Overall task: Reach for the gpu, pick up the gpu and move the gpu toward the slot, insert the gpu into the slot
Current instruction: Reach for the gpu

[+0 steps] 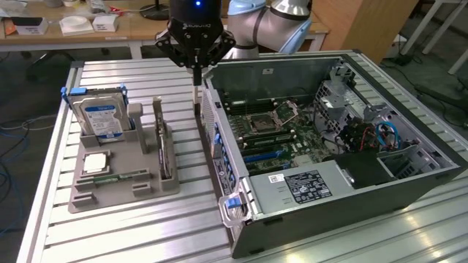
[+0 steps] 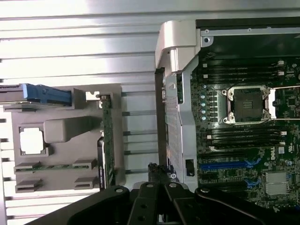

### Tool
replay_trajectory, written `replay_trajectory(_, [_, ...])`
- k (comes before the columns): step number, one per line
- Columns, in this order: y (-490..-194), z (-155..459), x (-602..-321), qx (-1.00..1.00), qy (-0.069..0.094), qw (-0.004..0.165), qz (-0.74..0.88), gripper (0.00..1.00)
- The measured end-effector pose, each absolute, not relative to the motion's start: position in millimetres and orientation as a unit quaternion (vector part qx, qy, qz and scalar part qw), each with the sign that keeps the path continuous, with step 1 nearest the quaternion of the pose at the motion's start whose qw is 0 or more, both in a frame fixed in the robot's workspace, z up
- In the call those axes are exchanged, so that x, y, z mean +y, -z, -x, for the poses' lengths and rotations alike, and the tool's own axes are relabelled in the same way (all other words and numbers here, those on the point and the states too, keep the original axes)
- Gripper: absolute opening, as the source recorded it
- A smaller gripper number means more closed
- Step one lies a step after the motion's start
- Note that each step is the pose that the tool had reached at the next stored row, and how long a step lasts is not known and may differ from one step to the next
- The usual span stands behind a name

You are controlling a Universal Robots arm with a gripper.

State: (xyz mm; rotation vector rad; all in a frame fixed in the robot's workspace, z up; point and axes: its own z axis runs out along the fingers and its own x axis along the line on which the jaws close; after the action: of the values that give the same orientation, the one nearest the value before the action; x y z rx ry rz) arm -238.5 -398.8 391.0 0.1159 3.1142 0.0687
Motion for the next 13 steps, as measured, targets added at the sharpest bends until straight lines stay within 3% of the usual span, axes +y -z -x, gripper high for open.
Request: replay_trajectory(13, [-389.5,271.1,-398.9,0.999,-0.022,0.011,-0.037,0.10])
